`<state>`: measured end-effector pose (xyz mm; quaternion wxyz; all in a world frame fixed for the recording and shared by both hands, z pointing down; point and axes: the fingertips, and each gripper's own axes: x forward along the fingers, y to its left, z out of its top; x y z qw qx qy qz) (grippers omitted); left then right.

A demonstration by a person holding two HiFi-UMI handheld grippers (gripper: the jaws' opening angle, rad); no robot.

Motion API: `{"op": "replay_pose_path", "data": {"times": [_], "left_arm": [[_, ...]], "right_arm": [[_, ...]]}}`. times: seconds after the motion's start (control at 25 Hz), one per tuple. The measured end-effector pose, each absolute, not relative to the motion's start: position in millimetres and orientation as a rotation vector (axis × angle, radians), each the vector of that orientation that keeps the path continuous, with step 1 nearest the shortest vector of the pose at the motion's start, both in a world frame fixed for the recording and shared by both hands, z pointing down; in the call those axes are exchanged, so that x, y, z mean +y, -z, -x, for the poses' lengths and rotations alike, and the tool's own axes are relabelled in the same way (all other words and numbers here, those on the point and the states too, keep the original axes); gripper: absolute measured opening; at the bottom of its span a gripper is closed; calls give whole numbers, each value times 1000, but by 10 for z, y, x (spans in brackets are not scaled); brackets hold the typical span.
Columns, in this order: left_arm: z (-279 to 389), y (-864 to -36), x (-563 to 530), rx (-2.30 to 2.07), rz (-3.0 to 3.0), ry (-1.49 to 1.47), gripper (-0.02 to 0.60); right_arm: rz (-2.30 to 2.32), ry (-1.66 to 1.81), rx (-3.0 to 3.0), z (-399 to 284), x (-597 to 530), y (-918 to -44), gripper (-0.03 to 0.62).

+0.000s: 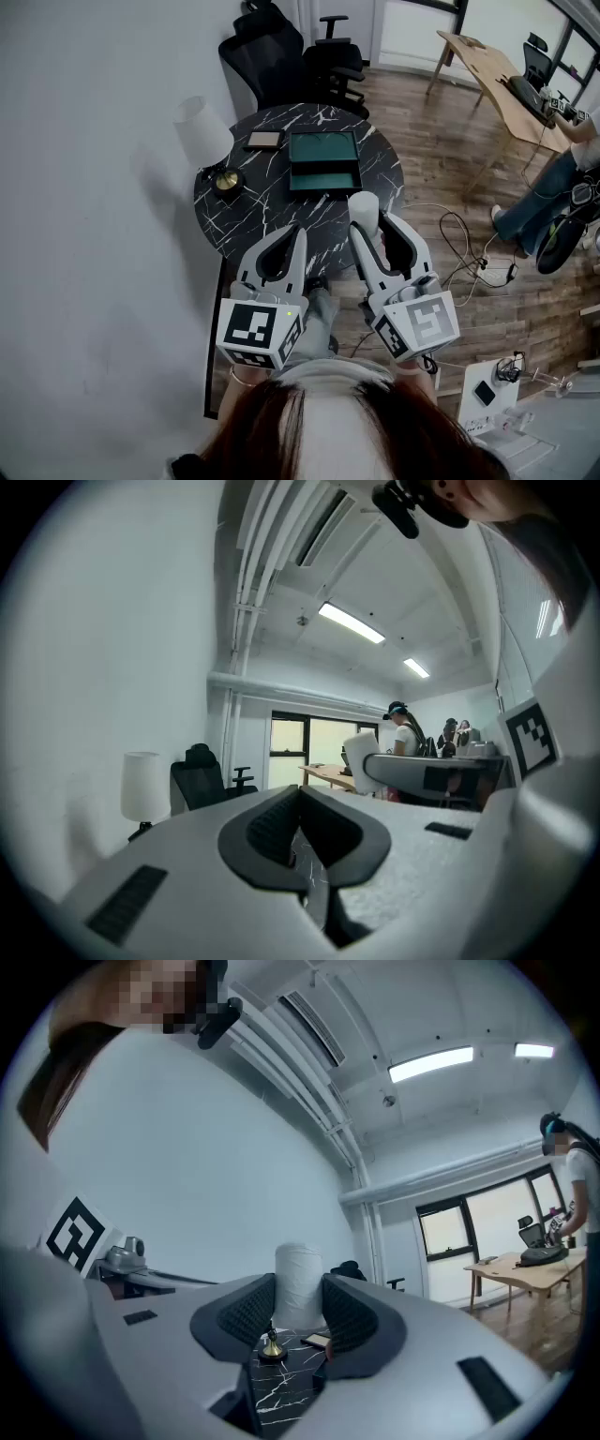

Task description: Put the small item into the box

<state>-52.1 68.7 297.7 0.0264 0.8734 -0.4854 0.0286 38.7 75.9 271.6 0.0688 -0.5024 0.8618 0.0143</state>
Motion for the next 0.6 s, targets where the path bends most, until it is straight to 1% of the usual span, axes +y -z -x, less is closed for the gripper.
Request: {"op": "replay_pose_path", "data": {"times": [0.6], "left_arm": [[500, -2999, 522, -1503, -2682, -116, 8]], "right_arm": [[1513, 1, 2595, -394, 553, -2776, 178]]}}
